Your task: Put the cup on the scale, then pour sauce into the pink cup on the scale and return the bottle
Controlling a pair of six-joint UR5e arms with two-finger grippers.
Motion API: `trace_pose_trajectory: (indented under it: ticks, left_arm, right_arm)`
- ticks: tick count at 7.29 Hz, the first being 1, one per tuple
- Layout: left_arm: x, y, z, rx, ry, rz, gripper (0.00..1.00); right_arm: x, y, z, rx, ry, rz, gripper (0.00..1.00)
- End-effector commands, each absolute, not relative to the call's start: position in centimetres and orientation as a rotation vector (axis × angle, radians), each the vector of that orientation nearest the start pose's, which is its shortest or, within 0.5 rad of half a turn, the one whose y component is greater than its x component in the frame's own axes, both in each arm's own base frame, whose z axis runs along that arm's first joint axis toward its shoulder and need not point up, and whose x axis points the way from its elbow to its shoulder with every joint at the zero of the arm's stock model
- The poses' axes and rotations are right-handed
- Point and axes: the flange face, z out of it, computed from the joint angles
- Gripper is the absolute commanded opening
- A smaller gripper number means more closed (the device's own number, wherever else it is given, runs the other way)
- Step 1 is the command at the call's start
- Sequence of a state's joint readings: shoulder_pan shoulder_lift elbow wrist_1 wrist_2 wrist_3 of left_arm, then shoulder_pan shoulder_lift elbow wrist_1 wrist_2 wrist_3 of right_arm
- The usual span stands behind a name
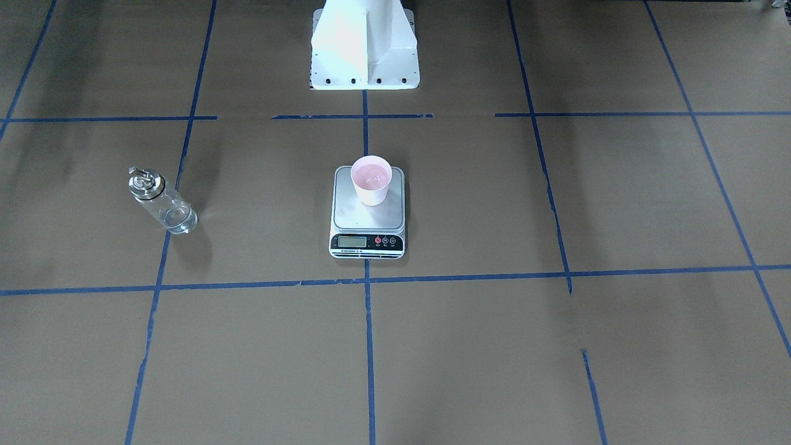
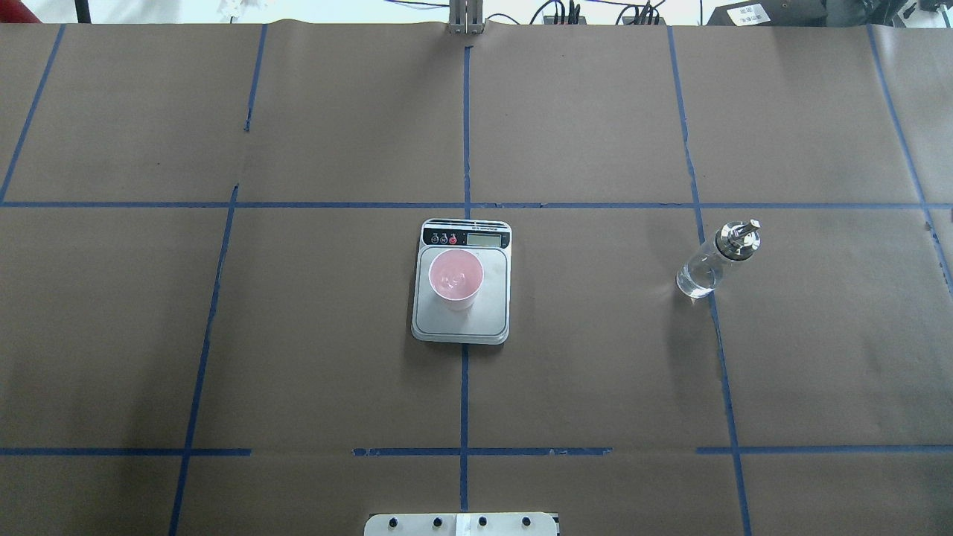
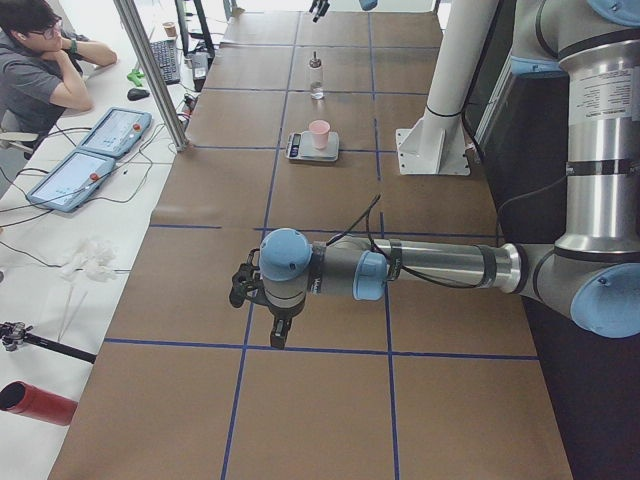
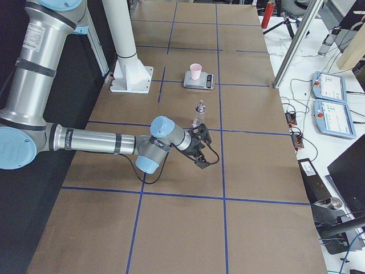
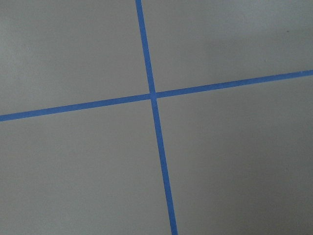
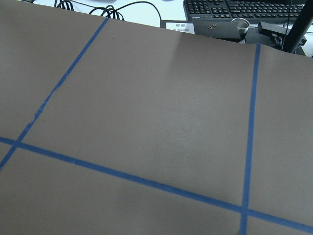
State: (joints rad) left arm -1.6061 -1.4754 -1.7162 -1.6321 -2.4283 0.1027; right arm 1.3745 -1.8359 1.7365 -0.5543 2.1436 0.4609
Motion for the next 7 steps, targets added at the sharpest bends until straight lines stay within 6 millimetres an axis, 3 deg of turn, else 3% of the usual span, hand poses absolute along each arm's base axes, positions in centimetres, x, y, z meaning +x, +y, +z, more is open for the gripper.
trace_pose_trajectory:
  ticks: [1, 3, 4, 5, 7]
  left_arm:
    - [-7.4, -45.5, 61.8, 0.167, 0.847, 0.113, 1.00]
    - [-7.4, -45.7, 61.6, 0.170, 0.847, 0.114, 1.00]
    - [-7.4, -45.8, 61.6, 0.169, 0.847, 0.112, 1.00]
    - [-7.4, -45.7, 61.8, 0.166, 0.848, 0.111, 1.00]
    - [-7.4, -45.5, 62.0, 0.162, 0.846, 0.109, 1.00]
  right_arm:
    - [6.6, -44.9, 55.8, 0.596, -0.794, -0.082, 1.00]
    - [5.6, -50.6, 54.0, 0.333, -0.804, -0.014, 1.00]
    - [5.9, -49.3, 56.5, 0.254, -0.756, 0.021, 1.00]
    - [5.9, -46.7, 59.4, 0.195, -0.757, 0.044, 1.00]
    - [5.8, -45.0, 62.8, 0.129, -0.764, 0.066, 1.00]
